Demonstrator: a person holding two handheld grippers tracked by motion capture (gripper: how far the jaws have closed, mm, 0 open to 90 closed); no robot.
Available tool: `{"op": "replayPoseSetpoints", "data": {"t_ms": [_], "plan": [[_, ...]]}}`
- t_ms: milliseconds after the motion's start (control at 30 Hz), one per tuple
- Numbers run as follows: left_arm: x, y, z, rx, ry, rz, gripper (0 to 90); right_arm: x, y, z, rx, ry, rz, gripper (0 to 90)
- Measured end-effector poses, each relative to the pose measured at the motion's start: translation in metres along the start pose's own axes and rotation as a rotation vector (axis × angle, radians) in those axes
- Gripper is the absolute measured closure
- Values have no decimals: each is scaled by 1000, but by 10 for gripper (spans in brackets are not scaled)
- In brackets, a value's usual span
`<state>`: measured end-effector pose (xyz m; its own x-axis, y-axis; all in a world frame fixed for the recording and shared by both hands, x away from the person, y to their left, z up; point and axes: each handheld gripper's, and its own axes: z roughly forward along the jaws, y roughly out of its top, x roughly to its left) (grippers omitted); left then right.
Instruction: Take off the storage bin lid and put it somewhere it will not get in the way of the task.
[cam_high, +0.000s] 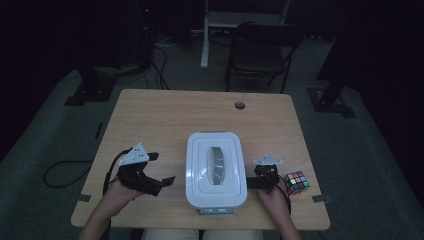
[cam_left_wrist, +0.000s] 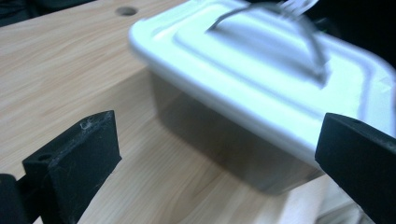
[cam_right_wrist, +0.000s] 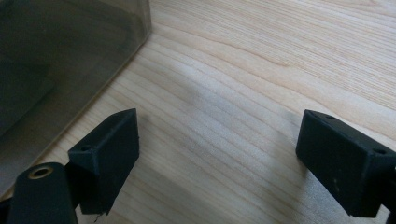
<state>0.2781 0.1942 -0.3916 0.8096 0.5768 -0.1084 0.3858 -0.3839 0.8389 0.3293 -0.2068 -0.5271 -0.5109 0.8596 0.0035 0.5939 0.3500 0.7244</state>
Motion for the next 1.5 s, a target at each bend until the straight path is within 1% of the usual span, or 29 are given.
{"op": "replayPoseSetpoints", "data": {"t_ms": [33,67,100,200,367,433,467,500,533,600,633,667,800,867,933,1033,1067,1100,1167,1233,1267,1300,1333,1400,1467,1500], "plan": [[-2,2,1,-1,-9,6,6,0,0,0,0,0,0,132],[-2,2,1,-1,-9,6,6,0,0,0,0,0,0,132],[-8,10,7,4,-19,33,6,0,0,0,0,0,0,132],[-16,18,14,0,-47,56,6,0,0,0,1,0,0,132],[-27,29,28,0,-95,78,6,0,0,0,0,0,0,132],[-29,31,33,7,-104,87,6,0,0,0,0,0,0,132],[-31,33,37,10,-106,85,6,0,0,0,0,0,0,132],[-31,33,37,10,-106,85,6,0,0,0,0,0,0,132],[-32,34,44,14,-125,78,6,0,0,0,0,0,0,132],[-35,35,50,27,-118,89,6,0,0,0,0,0,0,132],[-35,35,50,27,-118,89,6,0,0,0,0,0,0,132],[-36,37,54,34,-128,94,6,0,0,0,0,0,0,132],[-40,41,65,44,-132,107,6,0,0,0,0,0,0,132],[-41,43,69,46,-148,103,6,0,0,0,0,0,0,132],[-43,46,75,51,-140,102,6,0,0,0,0,0,0,132],[-43,50,84,68,-131,82,6,0,0,0,1,0,0,133],[-43,51,88,78,-114,74,6,0,0,0,1,1,0,133],[-43,51,90,82,-108,76,6,0,0,0,1,1,0,133],[-44,51,95,84,-120,73,6,0,0,0,1,1,0,134],[-45,52,99,94,-124,87,7,0,0,0,0,1,0,134],[-46,52,100,92,-124,92,19,0,0,0,0,1,0,135],[-47,53,101,93,-129,94,55,0,0,0,0,1,1,135],[-48,54,102,96,-140,94,55,0,0,0,0,1,0,135],[-50,56,105,105,-122,103,55,0,0,0,0,1,-1,135],[-52,58,107,110,-135,103,56,0,0,0,0,1,-1,135],[-53,60,109,117,-129,113,57,0,0,0,-1,1,0,135]]}}
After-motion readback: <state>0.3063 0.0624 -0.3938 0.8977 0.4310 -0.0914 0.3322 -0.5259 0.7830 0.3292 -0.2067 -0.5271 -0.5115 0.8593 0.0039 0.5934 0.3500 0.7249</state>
